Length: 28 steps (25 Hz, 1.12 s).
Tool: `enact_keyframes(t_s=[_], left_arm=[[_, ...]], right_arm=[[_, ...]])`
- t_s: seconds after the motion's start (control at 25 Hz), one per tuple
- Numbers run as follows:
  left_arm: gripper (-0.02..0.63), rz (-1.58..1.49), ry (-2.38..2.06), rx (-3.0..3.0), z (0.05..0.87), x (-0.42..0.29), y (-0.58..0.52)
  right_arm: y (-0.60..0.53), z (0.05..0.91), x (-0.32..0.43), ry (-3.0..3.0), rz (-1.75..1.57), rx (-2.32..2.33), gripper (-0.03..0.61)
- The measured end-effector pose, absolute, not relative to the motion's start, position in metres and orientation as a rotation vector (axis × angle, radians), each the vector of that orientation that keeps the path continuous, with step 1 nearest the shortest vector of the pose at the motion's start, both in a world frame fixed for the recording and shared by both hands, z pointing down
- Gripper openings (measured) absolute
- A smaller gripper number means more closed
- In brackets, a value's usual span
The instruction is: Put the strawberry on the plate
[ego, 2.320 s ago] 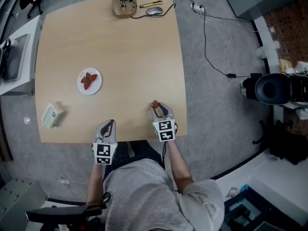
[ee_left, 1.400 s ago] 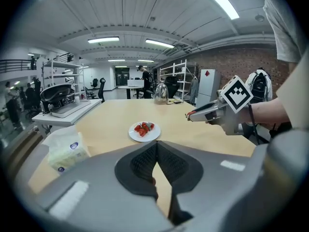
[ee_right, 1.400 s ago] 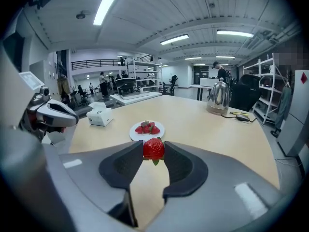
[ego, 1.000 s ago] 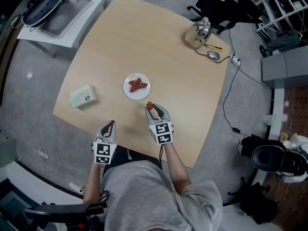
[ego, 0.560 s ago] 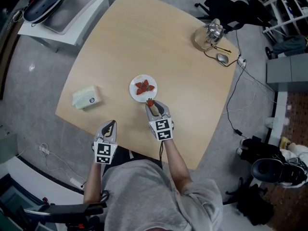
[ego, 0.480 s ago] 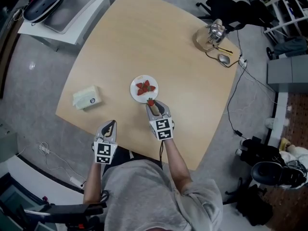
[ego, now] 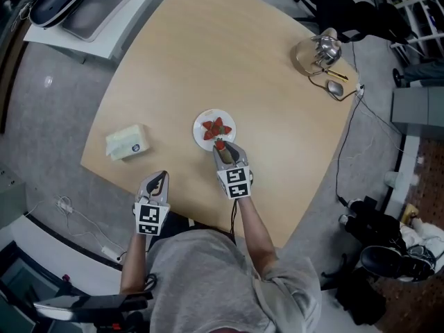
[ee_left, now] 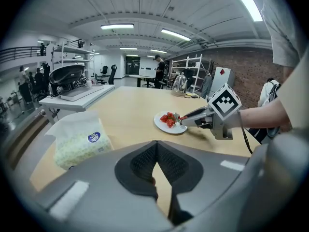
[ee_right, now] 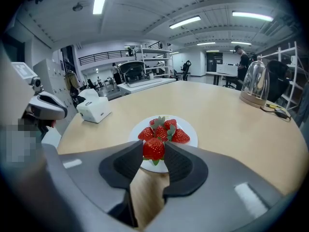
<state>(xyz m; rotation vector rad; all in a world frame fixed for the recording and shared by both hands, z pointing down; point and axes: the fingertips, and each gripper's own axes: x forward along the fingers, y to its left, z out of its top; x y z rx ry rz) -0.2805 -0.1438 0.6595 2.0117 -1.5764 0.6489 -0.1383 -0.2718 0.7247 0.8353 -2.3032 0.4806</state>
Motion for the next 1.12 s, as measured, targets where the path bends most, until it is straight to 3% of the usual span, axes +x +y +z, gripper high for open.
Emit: enact_keyframes(t_s=[0.92,1.12], left_arm=[[0.020,0.654,-1.547,1.981,0.673,-0.287,-0.162],[0.020,0.632,-1.552,1.983,0.669,-0.287,-0.159]], right_arm=[[-0.285,0.752,-0.145,-2.263,0.529,0.813,0.144],[-0.282,0.752,-0.147,-2.265,0.546,0.802,0.190]])
